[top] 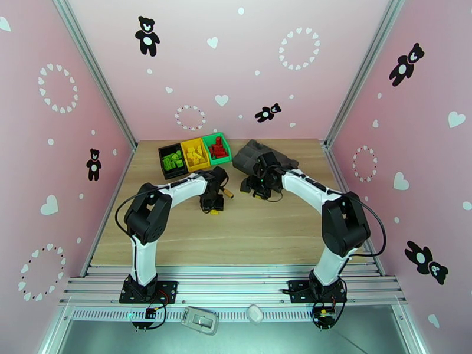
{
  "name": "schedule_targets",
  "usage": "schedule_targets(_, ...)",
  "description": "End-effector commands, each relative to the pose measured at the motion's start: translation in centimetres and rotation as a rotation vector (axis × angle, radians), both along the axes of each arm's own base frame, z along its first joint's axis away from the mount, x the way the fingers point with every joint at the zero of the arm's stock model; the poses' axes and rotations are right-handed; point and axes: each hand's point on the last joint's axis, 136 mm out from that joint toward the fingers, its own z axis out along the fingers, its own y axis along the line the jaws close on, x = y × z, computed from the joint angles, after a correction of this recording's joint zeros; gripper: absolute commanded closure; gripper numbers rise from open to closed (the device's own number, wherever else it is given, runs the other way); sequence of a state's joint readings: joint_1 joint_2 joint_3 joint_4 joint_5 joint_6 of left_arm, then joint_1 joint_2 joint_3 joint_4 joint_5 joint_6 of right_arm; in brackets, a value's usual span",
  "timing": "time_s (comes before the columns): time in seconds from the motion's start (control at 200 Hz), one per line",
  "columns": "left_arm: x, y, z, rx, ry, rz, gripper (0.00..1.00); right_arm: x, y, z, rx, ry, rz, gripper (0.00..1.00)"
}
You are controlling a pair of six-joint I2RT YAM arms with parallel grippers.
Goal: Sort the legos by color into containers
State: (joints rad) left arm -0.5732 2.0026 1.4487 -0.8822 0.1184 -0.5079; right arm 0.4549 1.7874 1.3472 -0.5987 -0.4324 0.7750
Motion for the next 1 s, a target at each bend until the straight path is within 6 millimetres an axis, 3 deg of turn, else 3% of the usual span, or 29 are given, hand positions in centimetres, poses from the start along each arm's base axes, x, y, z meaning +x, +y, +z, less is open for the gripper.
schedule_targets(0.0, 2.9, -1.0, 3.7, -0.162, -0.062, 0.069, 0.70, 0.1, 2.2, 0.3, 0.034, 0.019, 0.049, 0.36)
schedule_targets(0.19, 7.2, -1.1, 7.1, -0.357, -0.089, 0.166, 0.71, 0.7, 6.0, 0.8, 0.087, 0.024, 0.108, 0.36)
schedule_targets(0.37, 12.3, 1.0, 9.8, -0.502, -0.123, 0.287, 0.71, 1.7, 9.6, 1.2, 0.139, 0.024, 0.155, 0.36)
schedule_targets(0.596, 19.8, 5.6, 13.2, -0.586, -0.216, 0.433, 0.70, 3.3, 10.7, 1.4, 0.145, 0.019, 0.155, 0.36)
schedule_targets(0.751, 25.0, 8.5, 13.6, -0.591, -0.260, 0.541, 0.69, 4.0, 10.5, 1.6, 0.139, 0.018, 0.141, 0.36)
schedule_targets(0.841, 27.4, 9.7, 13.0, -0.603, -0.268, 0.595, 0.52, 4.5, 10.1, 1.9, 0.140, 0.012, 0.123, 0.36)
schedule_targets(0.901, 28.2, 10.6, 12.5, -0.595, -0.264, 0.630, 0.29, 4.7, 9.8, 2.1, 0.136, 0.007, 0.116, 0.36)
schedule_targets(0.991, 28.6, 10.7, 12.9, -0.598, -0.278, 0.627, 0.18, 4.6, 9.3, 2.4, 0.121, 0.001, 0.109, 0.36)
